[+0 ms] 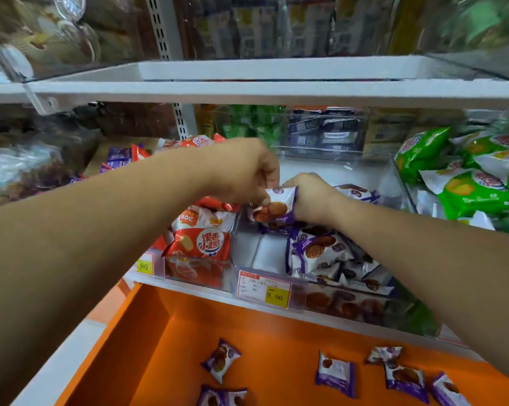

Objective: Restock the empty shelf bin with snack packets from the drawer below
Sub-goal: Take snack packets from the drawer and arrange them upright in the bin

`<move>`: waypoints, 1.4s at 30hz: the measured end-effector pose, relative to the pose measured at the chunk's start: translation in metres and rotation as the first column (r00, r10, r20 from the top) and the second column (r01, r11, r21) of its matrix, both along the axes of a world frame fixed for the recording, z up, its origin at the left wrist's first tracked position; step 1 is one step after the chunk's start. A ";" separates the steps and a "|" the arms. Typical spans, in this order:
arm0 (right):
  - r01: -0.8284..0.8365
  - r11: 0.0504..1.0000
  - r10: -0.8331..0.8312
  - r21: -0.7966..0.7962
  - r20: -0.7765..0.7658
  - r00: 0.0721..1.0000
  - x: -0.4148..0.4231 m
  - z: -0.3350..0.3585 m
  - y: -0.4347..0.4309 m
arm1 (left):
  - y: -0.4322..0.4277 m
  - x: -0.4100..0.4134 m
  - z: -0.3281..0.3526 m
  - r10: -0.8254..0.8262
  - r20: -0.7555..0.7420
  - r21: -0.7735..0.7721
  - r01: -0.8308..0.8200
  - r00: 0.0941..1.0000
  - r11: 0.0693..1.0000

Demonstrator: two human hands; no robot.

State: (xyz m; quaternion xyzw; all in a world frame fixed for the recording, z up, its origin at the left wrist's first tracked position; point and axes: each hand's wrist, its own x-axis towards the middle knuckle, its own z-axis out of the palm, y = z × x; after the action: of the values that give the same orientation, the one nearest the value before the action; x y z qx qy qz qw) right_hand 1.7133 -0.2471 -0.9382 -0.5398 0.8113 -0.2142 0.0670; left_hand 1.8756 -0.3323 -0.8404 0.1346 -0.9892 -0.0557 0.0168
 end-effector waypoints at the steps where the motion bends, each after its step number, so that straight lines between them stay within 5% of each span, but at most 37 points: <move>1: -0.026 1.000 0.026 0.000 -0.024 0.999 0.001 -0.001 0.000 | 0.001 -0.003 -0.002 -0.010 0.034 -0.032 0.011 0.999 0.999; 10: -0.035 0.961 0.072 0.274 -0.126 0.989 -0.001 0.001 0.003 | 0.010 -0.029 -0.027 -0.054 0.226 -0.290 0.120 0.973 0.949; 16: -0.035 0.997 0.031 0.073 0.068 0.997 -0.005 0.021 0.022 | 0.011 -0.034 -0.015 -0.034 0.255 -0.230 0.095 0.966 0.968; 21: -0.055 0.982 0.051 0.182 0.027 0.998 0.006 0.032 0.036 | 0.023 -0.030 0.005 -0.001 0.331 -0.256 0.091 0.944 0.962; 28: -0.039 0.982 0.000 0.186 0.204 0.979 0.015 0.028 0.035 | 0.036 -0.038 -0.043 -0.003 0.364 -0.417 0.165 0.931 0.894; 35: -0.020 0.958 0.031 0.286 -0.034 0.999 0.015 0.020 0.041 | 0.034 -0.049 -0.063 -0.062 0.436 -0.456 0.280 0.898 0.845; 42: 0.083 0.996 -0.081 -0.022 0.066 0.995 -0.008 0.026 0.054 | 0.029 -0.056 -0.069 -0.038 0.426 -0.373 0.214 0.904 0.903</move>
State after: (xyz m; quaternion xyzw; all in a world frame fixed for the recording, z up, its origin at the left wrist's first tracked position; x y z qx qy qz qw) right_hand 1.7054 -0.1935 -0.9117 -0.4995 0.8275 -0.2442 0.0777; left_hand 1.8192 -0.3031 -0.9091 0.0711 -0.9666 0.1818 -0.1662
